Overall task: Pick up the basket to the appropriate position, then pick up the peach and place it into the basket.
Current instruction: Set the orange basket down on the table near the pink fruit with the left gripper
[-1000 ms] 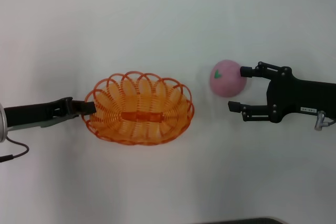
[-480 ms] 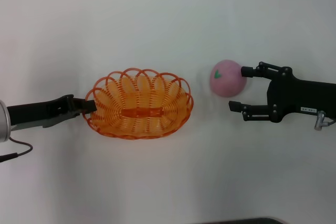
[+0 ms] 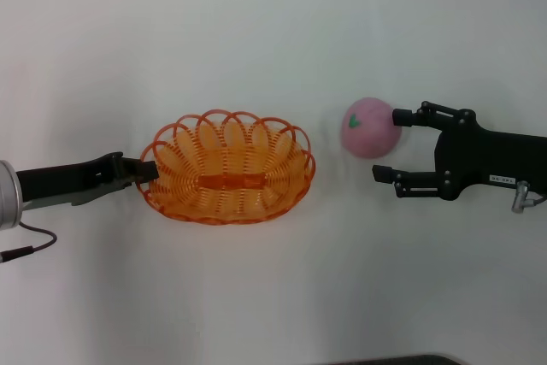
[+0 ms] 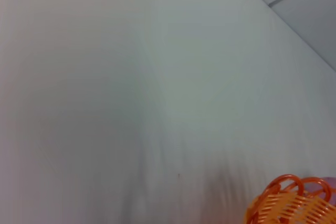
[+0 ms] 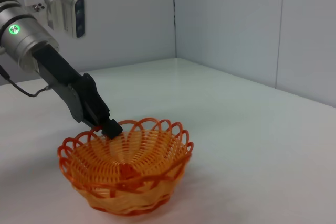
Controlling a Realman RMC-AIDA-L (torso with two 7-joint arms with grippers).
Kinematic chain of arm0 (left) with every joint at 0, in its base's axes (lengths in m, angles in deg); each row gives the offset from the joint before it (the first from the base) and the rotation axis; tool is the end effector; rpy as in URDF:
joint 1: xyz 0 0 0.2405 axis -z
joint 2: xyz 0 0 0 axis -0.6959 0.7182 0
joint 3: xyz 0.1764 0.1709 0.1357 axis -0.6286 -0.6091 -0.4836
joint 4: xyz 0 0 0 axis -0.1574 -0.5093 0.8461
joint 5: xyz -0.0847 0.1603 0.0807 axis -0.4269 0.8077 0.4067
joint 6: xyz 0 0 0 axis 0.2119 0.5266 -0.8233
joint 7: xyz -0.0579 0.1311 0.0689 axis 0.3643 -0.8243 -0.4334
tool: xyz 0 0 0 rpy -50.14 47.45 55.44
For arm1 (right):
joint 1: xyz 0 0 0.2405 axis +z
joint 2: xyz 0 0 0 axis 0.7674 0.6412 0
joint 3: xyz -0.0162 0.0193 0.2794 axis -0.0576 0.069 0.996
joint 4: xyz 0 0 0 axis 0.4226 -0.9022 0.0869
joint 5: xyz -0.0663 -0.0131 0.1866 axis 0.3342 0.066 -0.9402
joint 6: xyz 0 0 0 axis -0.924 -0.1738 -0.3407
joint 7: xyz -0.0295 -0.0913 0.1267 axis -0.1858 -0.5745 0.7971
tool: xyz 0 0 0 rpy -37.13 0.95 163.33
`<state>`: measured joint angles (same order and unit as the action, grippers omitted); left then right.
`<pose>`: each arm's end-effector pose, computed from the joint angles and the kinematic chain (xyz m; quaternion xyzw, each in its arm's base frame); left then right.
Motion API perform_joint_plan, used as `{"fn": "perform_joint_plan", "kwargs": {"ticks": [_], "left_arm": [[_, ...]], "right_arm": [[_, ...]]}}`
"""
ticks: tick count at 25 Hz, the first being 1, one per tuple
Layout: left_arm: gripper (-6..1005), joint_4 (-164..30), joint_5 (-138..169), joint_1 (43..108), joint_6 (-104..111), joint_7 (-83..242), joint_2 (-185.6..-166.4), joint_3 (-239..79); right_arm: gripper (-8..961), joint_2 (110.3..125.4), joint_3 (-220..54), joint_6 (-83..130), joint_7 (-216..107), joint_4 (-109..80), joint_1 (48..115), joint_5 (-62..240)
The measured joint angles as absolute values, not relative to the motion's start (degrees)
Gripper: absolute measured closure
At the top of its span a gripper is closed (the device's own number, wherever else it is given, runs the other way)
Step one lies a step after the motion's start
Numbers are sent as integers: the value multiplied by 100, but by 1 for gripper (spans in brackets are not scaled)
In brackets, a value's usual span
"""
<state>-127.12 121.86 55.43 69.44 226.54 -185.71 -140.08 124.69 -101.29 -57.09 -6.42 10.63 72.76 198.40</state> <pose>-0.3019 0.2858 -0.0572 -0.7229 -0.6614 -0.1566 0.1243 0.3336 0.2770 -0.0412 -0.9456 0.1443 0.2116 0.2007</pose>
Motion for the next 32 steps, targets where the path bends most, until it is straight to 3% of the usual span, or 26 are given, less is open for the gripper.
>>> {"fn": "perform_joint_plan", "kwargs": {"ticks": [17,22,27,32], "left_arm": [[925,-12516,11884,5537,7167,22575,-18571,-13893],[802,-12320,11862,5568,7401,22466,-18571,-13652],[560,-12192,11842,5557,7678,22272,-18571,-13302],[527,-11919,11774,5553,8109,21936,-18560,-12774]], "right_arm": [[24,12469,-10129,-5706,-652,1021,7278,19840],[24,12469,-10129,-5692,-652,1021,7286,19840],[23,12469,-10129,-5686,-652,1021,7292,19840],[23,12469,-10129,-5674,-651,1022,7306,19840]]}}
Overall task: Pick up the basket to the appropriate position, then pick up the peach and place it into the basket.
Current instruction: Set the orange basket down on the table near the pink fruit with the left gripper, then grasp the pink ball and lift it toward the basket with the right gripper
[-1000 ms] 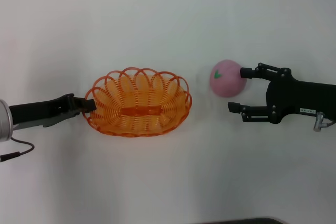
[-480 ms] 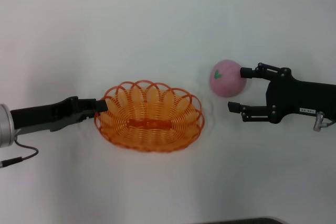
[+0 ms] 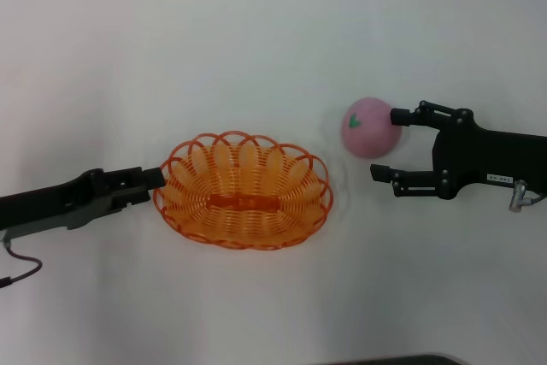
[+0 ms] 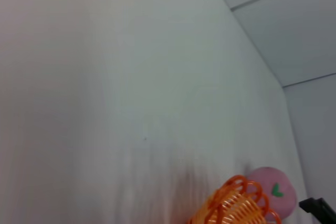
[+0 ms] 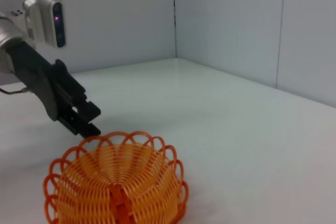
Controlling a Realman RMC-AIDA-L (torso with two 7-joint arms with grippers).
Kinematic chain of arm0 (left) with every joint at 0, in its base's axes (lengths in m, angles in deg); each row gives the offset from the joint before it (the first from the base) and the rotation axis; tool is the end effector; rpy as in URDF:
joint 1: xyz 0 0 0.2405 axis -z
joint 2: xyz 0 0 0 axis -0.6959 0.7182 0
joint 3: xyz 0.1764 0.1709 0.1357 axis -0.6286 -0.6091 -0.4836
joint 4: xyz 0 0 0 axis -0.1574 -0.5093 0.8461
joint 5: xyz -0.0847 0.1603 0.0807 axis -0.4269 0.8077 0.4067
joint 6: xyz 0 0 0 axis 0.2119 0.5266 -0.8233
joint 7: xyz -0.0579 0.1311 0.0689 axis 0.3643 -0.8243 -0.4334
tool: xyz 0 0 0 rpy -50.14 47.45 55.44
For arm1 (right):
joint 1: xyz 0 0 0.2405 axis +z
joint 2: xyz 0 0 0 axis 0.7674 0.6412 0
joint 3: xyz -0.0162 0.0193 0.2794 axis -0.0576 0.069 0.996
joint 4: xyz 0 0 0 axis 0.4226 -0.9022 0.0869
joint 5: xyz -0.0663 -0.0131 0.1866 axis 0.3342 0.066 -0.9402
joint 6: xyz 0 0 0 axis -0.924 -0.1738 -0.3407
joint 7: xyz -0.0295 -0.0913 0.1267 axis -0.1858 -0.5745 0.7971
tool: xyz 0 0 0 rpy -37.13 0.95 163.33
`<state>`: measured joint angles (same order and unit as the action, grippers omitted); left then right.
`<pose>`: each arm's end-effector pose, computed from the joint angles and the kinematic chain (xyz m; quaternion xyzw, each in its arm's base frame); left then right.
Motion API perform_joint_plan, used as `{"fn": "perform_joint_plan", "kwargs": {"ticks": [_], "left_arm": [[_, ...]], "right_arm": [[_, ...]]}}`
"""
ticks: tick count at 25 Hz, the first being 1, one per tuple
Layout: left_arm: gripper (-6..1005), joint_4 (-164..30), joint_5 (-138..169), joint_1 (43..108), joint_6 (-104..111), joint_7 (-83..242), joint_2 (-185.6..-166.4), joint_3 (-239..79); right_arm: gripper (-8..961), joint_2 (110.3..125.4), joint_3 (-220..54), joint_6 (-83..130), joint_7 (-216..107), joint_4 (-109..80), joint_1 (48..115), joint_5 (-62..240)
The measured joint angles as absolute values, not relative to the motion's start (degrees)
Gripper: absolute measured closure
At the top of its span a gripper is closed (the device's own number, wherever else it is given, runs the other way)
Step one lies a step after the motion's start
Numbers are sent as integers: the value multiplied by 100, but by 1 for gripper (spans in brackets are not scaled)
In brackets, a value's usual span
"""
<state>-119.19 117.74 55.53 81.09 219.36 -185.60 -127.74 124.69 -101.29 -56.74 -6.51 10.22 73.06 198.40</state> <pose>-0.3125 0.2609 -0.0467 -0.6938 -0.6832 -0.2215 0.0540 0.3327 0.2784 -0.0425 -0.9456 0.1442 0.2118 0.2003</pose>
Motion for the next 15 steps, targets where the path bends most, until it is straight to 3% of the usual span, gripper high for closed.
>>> {"fn": "perform_joint_plan", "kwargs": {"ticks": [15], "left_arm": [[492,-11637,11109,5626,8547,18591,-18512,-11200]], "right_arm": [[23,12486,-10104,-5621,-655,869,7292,19265]]}}
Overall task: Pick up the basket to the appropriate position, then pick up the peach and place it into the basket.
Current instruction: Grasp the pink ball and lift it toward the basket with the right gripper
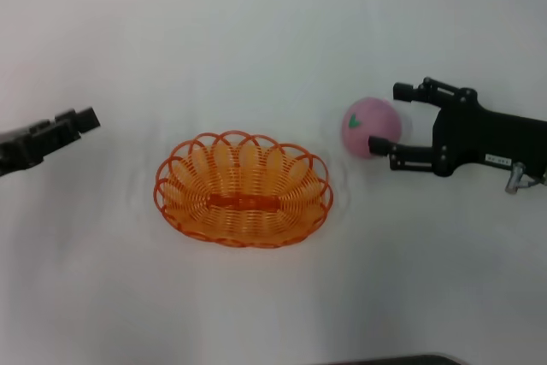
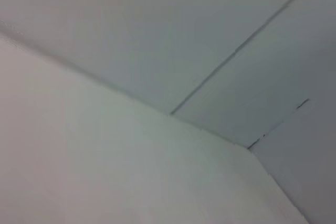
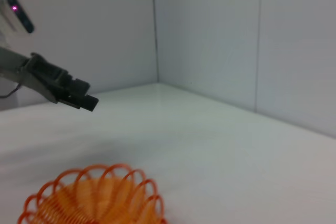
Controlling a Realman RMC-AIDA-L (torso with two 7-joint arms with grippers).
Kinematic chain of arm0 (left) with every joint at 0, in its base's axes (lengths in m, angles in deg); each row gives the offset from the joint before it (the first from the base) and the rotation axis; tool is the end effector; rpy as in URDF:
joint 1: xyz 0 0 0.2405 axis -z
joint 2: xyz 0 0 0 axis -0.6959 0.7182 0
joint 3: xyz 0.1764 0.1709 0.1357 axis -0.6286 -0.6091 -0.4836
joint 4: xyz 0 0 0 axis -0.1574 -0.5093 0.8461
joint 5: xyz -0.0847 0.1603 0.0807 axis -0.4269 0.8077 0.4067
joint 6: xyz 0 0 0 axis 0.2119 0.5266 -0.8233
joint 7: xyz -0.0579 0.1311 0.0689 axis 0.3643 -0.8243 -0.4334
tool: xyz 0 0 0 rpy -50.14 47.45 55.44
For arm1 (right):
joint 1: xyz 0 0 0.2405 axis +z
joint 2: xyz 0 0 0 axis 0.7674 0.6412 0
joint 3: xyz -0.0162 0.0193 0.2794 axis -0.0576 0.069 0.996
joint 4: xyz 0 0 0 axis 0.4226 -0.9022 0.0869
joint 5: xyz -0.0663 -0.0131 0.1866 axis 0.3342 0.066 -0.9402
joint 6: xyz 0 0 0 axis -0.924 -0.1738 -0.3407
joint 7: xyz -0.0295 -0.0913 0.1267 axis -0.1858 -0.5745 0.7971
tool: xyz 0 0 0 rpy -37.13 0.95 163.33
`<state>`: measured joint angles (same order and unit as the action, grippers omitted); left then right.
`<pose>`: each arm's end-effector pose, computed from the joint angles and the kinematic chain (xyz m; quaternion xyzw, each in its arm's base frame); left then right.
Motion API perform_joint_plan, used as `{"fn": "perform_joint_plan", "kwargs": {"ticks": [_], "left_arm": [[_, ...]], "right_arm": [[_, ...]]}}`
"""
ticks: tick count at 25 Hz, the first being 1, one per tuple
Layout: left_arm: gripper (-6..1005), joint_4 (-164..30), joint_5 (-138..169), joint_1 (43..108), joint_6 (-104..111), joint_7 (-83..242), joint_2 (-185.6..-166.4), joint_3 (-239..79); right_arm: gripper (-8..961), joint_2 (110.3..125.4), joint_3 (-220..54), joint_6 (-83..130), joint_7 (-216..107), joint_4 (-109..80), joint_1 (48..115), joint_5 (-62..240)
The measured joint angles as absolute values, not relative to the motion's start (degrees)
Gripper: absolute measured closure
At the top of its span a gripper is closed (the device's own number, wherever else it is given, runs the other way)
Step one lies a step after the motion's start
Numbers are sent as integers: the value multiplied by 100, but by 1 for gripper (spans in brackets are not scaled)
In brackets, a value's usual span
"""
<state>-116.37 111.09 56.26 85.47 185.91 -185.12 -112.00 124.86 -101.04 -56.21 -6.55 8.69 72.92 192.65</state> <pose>-0.3229 0.2708 0.0004 -0.7924 -0.4866 -0.3214 0.1790 0.3265 0.2861 -0.0387 -0.9270 0.1566 0.2491 0.2327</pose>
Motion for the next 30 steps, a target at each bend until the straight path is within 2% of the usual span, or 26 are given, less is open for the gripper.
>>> {"fn": "perform_joint_plan", "kwargs": {"ticks": [5,11,22,30], "left_arm": [[482,-11343,10752,5647,8764,16684,-18510,-11163],[283,-11025,10643,5582,8937,15057,-18522,-11124],[109,-10717,10771,5158,9186,13323,-18542,-10846],[113,-10669,11376,5097,9489,13285,-18545,-10825]], "right_arm": [[23,12486,-10062,-5505,-654,717,7286,19001],[22,12488,-10041,-5450,-614,626,7312,18881],[21,12481,-9970,-5243,-603,500,7283,18867],[22,12451,-9845,-5255,275,526,7323,18865]]}}
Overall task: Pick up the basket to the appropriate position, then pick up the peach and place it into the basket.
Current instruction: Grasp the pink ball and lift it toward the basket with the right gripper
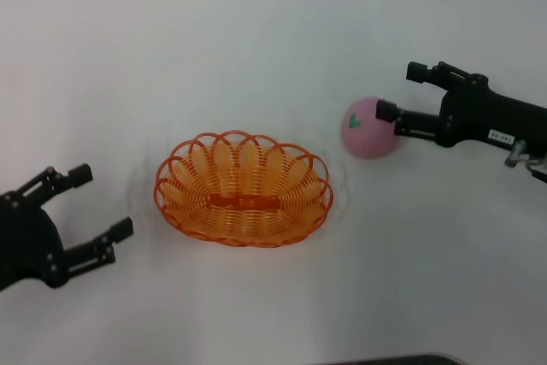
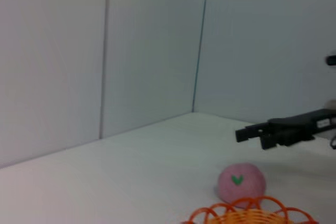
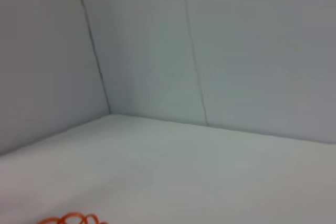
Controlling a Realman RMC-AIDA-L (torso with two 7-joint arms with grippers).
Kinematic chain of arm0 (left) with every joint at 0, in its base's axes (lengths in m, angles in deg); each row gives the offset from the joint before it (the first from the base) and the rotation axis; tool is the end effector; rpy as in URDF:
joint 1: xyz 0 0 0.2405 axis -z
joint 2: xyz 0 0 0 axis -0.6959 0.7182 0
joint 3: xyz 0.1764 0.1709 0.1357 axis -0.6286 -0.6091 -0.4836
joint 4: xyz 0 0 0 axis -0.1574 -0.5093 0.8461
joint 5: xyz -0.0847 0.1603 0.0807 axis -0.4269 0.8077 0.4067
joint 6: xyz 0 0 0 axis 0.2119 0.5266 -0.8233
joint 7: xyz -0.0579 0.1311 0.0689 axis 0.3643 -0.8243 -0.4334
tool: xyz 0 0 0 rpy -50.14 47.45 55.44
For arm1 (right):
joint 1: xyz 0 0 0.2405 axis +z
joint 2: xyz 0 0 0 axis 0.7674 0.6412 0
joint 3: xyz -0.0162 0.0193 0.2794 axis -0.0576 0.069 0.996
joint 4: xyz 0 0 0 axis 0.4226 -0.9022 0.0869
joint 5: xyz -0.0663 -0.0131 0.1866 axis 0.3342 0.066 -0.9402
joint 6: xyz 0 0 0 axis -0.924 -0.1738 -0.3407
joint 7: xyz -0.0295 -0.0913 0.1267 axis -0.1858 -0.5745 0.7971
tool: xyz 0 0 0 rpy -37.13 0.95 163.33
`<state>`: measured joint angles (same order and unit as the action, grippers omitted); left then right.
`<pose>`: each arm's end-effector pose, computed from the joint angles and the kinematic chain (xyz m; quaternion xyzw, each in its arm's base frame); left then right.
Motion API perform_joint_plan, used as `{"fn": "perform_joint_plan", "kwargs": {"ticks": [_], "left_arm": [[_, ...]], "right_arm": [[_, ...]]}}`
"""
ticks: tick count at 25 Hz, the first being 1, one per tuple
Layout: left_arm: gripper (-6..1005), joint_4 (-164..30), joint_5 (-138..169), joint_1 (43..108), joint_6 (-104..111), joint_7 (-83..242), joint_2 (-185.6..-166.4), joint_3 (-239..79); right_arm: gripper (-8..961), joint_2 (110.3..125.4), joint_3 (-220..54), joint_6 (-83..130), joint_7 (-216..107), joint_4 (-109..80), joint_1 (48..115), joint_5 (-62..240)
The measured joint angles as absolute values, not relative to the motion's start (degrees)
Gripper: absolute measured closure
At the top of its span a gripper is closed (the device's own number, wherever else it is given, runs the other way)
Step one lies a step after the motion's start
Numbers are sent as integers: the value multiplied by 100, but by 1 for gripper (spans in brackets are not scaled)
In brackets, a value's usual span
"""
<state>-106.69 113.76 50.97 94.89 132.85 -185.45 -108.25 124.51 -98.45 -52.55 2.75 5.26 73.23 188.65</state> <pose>-0.3363 0.2059 -0.0266 -0.9131 -0.1740 -0.2813 0.2383 0.3316 0.2969 -0.0349 -0.8830 0.2654 0.2902 0.2563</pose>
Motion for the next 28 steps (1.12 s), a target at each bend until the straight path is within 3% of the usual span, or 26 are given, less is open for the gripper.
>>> {"fn": "perform_joint_plan", "kwargs": {"ticks": [17,28], "left_arm": [[114,-10661,12001,5087,9852,12742,-18539,-10755],[120,-10654,12035,5100,9846,12654,-18536,-10695]], "right_arm": [[29,12175,-10710,-5940,6112,2351,7588,19855],[30,12212,-10935,-6302,7955,3264,8272,21244]]}}
